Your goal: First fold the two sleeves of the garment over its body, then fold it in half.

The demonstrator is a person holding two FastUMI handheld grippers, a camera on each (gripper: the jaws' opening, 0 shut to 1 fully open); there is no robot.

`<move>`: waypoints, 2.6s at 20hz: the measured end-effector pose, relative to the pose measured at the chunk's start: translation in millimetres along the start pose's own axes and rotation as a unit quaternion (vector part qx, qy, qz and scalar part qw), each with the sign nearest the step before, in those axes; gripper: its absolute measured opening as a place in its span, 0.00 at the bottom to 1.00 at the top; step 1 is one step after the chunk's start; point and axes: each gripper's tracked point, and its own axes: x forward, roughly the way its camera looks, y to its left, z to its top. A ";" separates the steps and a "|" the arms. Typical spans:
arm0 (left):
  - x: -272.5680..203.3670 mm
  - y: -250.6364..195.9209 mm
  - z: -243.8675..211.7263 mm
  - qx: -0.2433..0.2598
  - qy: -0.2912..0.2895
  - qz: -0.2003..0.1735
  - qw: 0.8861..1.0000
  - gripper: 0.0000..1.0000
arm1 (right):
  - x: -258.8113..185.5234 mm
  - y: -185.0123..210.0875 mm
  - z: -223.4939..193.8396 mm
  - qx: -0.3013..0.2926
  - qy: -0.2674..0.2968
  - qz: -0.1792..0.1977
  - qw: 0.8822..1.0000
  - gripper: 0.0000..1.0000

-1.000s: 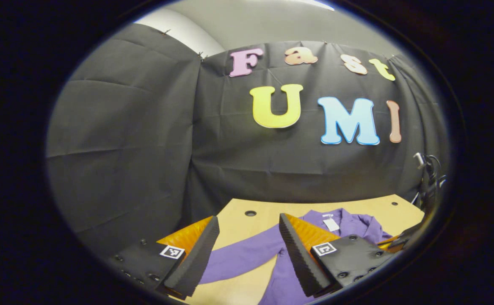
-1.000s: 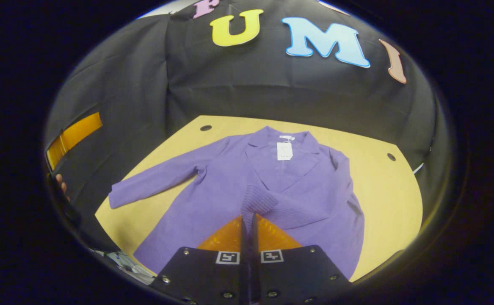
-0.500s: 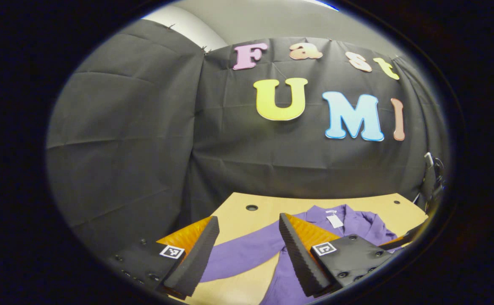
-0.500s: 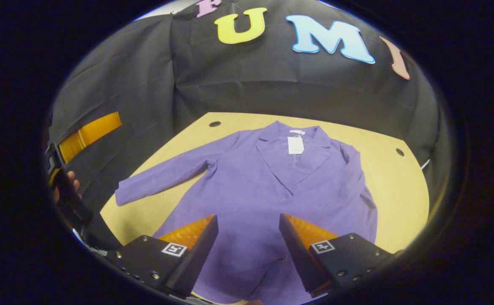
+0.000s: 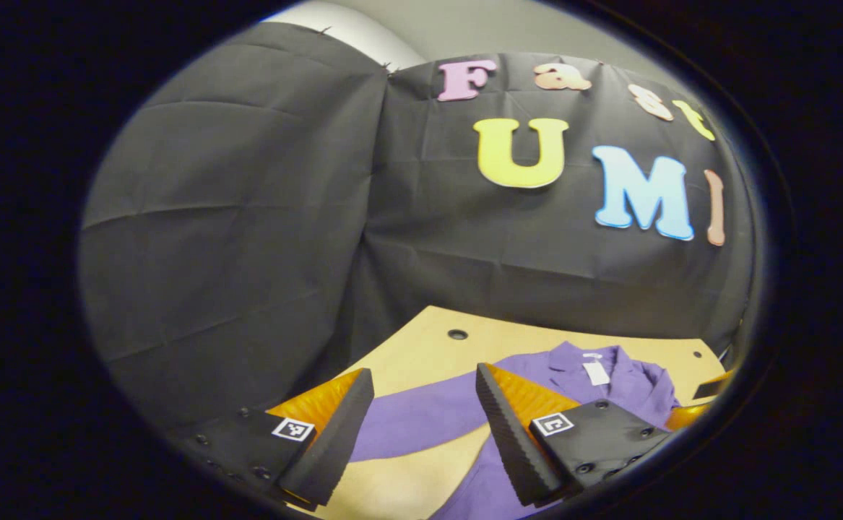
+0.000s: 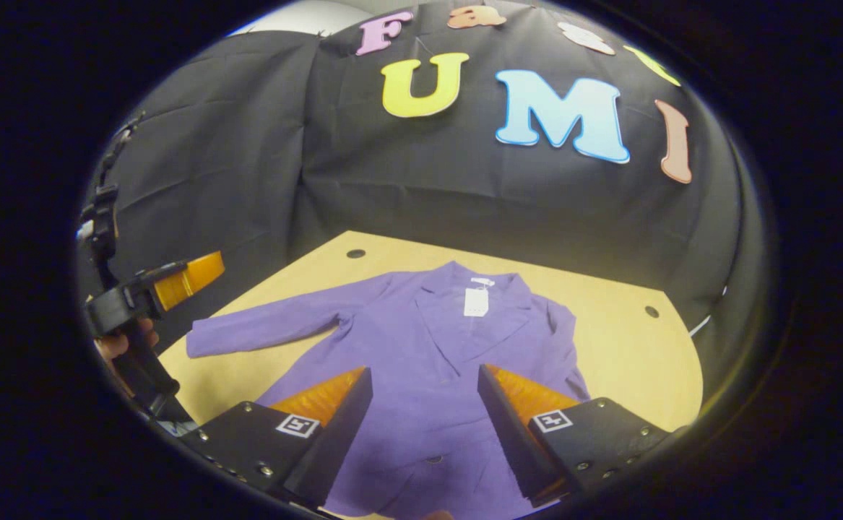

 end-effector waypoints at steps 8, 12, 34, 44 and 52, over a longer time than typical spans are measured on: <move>38.1 101.5 -71.2 -0.064 0.092 0.119 0.987 0.96 | -6.9 11.2 16.7 0.007 -0.004 0.015 1.000 0.91; 54.5 144.2 -87.9 -0.060 0.115 0.158 0.979 0.96 | -3.6 17.4 18.0 0.003 0.006 0.007 1.000 0.91; 80.5 187.7 -173.2 -0.052 0.251 0.178 0.950 0.89 | -0.8 62.2 23.2 -0.012 0.020 0.025 0.999 0.92; 98.1 156.7 -174.8 -0.025 0.240 0.157 0.958 0.10 | -5.2 32.1 14.3 0.020 0.037 0.013 0.999 0.94; 99.5 140.7 -126.7 -0.067 0.191 0.122 0.972 0.06 | -13.5 -1.4 5.1 0.030 0.046 -0.002 0.998 0.91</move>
